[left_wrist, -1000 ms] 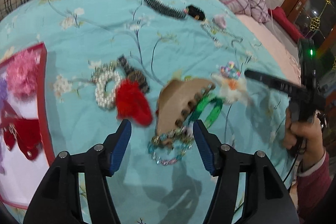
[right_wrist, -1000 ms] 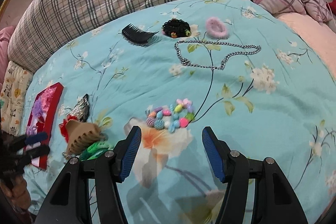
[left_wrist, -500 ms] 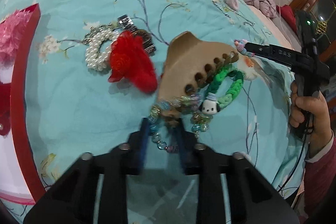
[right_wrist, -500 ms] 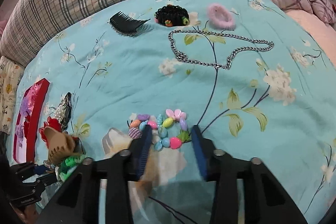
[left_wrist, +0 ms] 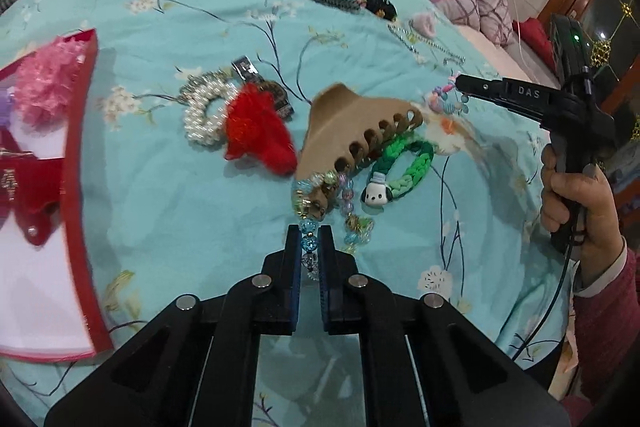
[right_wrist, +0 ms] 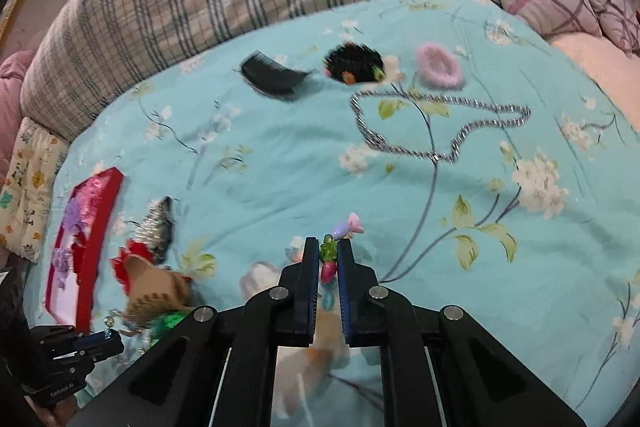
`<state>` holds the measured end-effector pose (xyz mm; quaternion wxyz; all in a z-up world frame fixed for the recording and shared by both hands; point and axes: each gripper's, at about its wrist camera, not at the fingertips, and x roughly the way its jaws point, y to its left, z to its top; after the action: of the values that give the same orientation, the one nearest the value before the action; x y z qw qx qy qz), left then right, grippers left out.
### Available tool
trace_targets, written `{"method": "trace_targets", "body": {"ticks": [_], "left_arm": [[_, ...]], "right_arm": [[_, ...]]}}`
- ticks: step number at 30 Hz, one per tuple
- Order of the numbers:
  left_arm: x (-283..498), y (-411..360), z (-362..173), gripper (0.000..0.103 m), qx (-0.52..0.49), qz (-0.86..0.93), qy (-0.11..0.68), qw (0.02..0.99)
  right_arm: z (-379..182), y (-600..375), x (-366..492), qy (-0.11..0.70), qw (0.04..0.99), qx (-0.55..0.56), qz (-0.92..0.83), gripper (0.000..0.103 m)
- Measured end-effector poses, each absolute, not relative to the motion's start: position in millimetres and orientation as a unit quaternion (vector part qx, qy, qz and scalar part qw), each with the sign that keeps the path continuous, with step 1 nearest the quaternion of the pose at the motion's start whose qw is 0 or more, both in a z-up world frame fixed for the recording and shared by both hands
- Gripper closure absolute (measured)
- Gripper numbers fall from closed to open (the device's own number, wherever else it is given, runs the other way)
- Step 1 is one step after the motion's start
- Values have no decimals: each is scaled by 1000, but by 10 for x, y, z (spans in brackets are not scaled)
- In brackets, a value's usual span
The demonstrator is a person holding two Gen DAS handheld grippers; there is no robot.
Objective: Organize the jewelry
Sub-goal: 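Grasp the pastel beaded bracelet with the right tool while the left tool grasps the blue beaded bracelet, then carry both beaded bracelets over the tray with both tools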
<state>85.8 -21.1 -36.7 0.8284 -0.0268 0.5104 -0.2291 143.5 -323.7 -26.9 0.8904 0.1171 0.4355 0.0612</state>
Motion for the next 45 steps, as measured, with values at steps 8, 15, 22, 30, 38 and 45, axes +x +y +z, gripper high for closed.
{"method": "trace_targets", "body": {"ticks": [8, 15, 22, 30, 38, 45], "left_arm": [[795, -5, -57, 97, -45, -215, 478, 851], [745, 262, 136, 97, -64, -192, 455, 867], [684, 569, 236, 97, -82, -167, 441, 878], [618, 954, 310, 97, -108, -130, 426, 889], [559, 1399, 326, 97, -132, -87, 416, 895], [529, 1714, 306, 97, -145, -54, 412, 898]], "right_arm": [[34, -2984, 1332, 410, 901, 110, 88, 95], [180, -2672, 1262, 402, 903, 98, 115, 95], [246, -2387, 1235, 400, 901, 92, 141, 95], [343, -2033, 1156, 396, 897, 79, 180, 95], [378, -1545, 1134, 399, 886, 67, 226, 95], [338, -1029, 1087, 409, 868, 54, 278, 95]]}}
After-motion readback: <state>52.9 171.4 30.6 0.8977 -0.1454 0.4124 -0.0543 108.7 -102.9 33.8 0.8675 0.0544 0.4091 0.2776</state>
